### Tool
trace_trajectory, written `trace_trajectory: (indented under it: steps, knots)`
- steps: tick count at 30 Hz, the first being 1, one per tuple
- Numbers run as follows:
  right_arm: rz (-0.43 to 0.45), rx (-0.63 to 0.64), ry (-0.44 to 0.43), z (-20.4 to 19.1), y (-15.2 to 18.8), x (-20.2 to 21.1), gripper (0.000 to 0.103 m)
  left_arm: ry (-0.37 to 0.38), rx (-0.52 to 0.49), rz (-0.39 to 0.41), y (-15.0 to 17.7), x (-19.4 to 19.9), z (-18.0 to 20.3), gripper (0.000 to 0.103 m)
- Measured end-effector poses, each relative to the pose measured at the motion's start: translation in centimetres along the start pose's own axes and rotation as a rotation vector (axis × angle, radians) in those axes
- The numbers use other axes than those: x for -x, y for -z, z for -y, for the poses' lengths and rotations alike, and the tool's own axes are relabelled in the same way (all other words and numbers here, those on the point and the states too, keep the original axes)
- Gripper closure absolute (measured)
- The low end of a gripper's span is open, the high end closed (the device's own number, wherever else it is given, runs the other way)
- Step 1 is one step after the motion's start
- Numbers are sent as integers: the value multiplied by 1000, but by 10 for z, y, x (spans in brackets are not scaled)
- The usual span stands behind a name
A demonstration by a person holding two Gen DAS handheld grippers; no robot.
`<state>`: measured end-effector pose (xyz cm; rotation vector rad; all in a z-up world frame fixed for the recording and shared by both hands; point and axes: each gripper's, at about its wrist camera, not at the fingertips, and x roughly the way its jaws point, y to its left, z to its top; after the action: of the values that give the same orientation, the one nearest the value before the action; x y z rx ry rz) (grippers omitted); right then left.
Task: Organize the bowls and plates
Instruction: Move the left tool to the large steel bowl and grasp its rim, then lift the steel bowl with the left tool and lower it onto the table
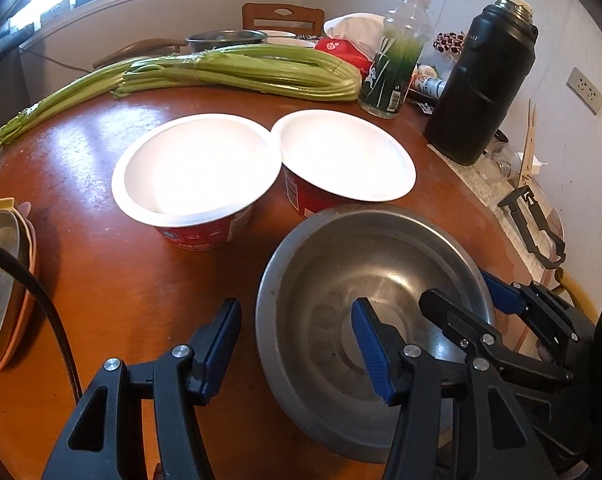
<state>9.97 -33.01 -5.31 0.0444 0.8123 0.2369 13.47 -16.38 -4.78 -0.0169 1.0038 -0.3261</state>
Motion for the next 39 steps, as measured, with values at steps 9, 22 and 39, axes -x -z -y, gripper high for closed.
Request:
trace_trajectory:
  steps: [9,22,39]
  knots:
    - [3,20,-8,-6,0,2,58,11,-3,-15,3,-3,2,54]
    - [15,60,-47,-34,-1,19,57,-16,-5,22,17,33,-13,54]
    - [-9,161,-129,-98,2,20,57,-76,76,58,42,67,-67,54]
